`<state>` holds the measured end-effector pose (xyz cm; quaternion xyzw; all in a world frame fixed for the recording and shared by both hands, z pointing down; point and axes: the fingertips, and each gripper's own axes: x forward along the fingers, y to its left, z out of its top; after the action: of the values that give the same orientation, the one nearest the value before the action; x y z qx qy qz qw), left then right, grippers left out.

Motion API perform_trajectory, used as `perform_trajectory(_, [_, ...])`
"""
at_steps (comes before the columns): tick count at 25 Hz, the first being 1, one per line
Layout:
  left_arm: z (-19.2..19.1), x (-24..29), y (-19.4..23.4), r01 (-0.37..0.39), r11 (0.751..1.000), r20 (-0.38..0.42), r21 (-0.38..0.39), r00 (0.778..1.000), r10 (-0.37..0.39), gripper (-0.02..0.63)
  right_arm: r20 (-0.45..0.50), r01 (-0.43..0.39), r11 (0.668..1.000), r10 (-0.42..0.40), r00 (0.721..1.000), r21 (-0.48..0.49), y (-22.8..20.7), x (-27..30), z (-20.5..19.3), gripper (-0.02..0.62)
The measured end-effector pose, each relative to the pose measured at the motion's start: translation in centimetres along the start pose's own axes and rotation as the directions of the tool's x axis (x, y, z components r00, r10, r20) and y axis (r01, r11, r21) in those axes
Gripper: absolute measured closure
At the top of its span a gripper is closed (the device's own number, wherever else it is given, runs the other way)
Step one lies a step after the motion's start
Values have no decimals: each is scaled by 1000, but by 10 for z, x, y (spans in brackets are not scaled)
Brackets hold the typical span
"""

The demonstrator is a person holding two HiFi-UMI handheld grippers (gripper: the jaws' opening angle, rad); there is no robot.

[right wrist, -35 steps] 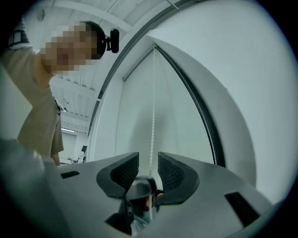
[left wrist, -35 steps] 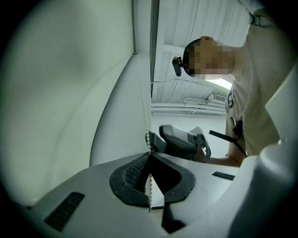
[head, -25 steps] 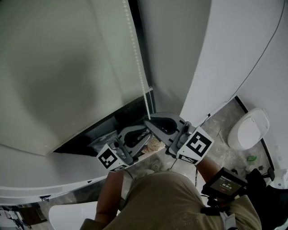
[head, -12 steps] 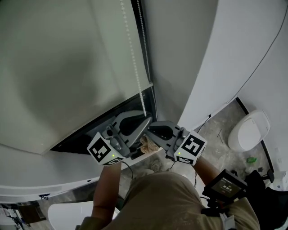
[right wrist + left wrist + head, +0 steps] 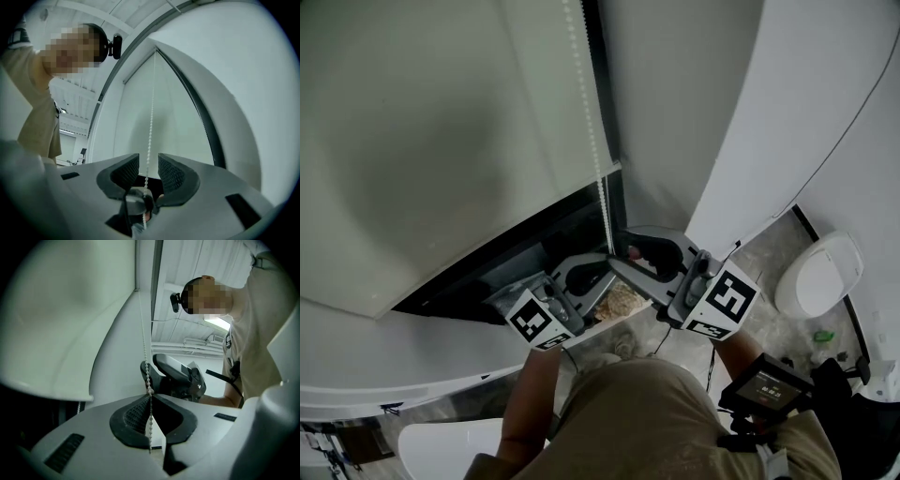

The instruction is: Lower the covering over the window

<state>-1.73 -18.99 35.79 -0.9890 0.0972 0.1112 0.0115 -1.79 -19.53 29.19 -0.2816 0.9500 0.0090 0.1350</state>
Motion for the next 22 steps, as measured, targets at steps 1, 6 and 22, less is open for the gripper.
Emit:
perform_trajectory(1, [-3,-1,-4,3,1000,10,-19,1000,-3,581,-8,-2,1000,2,1000,-9,1,3,1,464])
perform_trajectory(6, [-2,-3,-16,16,1000,7,-12,1000,-16,581,-20,-16,1000,16,1000,-7,10,5,-5,575])
perform_trajectory(22, [83,5,12,38,998,131,52,990,-44,571,-152,-58,991,77,985,121,17,1,-72,586])
